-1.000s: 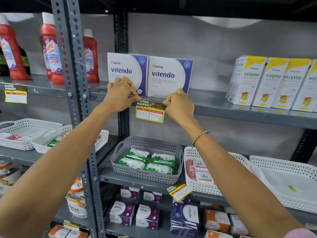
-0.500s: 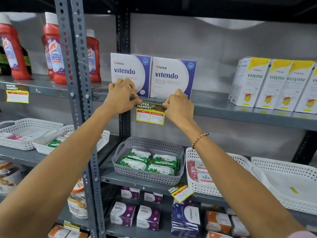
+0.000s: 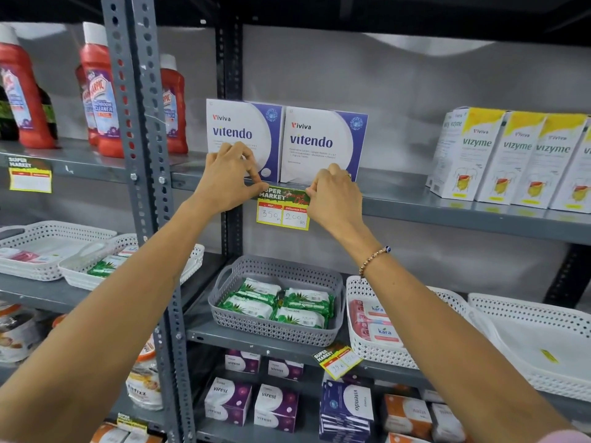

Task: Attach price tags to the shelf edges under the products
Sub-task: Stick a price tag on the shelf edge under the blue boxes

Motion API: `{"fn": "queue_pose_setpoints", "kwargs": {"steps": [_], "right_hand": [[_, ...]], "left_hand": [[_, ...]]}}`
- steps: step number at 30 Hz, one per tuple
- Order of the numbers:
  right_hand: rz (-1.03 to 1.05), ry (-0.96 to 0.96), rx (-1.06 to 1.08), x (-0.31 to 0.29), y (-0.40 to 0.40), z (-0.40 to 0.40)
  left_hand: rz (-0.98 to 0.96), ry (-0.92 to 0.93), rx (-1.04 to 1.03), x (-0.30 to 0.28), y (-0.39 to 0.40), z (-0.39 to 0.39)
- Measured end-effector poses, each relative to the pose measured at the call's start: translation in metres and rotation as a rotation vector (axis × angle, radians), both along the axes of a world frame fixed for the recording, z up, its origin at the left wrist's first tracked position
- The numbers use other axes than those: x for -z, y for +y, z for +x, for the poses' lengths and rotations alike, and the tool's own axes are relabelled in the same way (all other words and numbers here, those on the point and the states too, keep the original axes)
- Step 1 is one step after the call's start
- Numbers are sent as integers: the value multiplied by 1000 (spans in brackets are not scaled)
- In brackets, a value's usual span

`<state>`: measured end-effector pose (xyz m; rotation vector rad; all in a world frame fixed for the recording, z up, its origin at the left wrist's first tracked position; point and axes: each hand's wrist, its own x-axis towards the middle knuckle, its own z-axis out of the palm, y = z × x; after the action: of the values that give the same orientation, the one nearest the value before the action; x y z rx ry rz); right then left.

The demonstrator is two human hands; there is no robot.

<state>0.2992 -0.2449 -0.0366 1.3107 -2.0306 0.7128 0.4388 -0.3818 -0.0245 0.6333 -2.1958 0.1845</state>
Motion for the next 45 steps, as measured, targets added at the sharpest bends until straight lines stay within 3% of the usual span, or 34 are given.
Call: {"fn": "queue_pose_setpoints", "kwargs": {"steps": [7, 15, 23, 41, 45], "right_hand": [[-77, -47, -132, 3, 0, -2], [19, 42, -46, 1, -21, 0], [23, 12, -114, -7, -14, -11], [12, -243, -237, -11, 11, -29], [-133, -193, -254, 11, 35, -24]], "left_hand": [[136, 25, 148, 5, -1, -3], [70, 63, 138, 6, 8, -16], [79, 98, 182, 10, 5, -15], [265, 129, 242, 11, 0, -2], [268, 301, 193, 27, 21, -4]]}}
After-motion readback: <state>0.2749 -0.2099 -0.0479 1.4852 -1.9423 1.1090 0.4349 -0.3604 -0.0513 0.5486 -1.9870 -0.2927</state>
